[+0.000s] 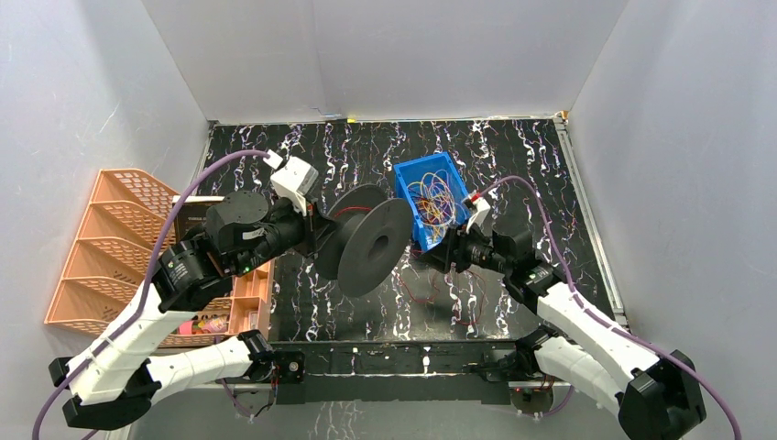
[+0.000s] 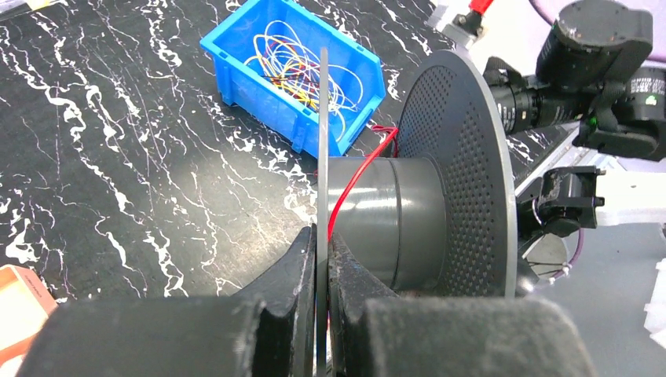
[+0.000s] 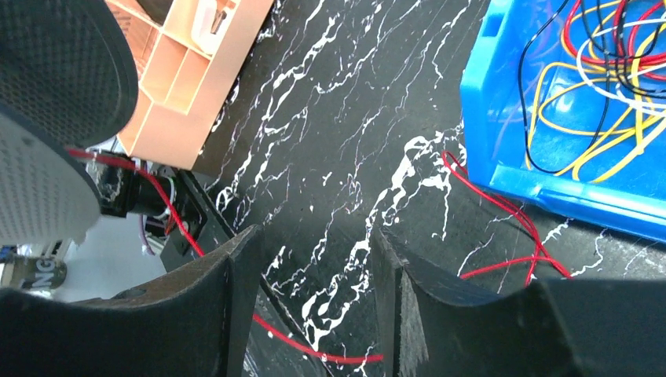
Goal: Wrap the cables
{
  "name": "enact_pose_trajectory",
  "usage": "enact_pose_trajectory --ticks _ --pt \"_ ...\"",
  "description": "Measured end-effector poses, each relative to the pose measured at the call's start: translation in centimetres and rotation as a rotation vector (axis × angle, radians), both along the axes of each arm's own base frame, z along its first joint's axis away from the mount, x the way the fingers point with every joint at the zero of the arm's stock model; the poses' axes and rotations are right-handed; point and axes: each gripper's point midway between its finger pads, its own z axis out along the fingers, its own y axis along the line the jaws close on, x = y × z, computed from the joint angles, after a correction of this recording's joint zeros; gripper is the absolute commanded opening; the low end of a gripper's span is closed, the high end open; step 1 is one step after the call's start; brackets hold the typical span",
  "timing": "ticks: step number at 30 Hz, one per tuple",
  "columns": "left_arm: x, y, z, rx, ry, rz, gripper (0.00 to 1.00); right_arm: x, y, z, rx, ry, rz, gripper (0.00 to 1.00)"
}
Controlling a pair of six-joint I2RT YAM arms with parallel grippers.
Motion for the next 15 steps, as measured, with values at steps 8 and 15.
enact_pose_trajectory --ticks 8,15 --pt "0.6 0.3 0.2 -0.012 0.006 0.051 0.0 -2.0 0.4 -2.2 0.045 -0.029 0.101 0.65" --pt "0.9 0.6 0.2 -0.021 0.01 0.086 0.0 -3.3 0.8 -3.9 0.103 -0.079 0.172 0.67"
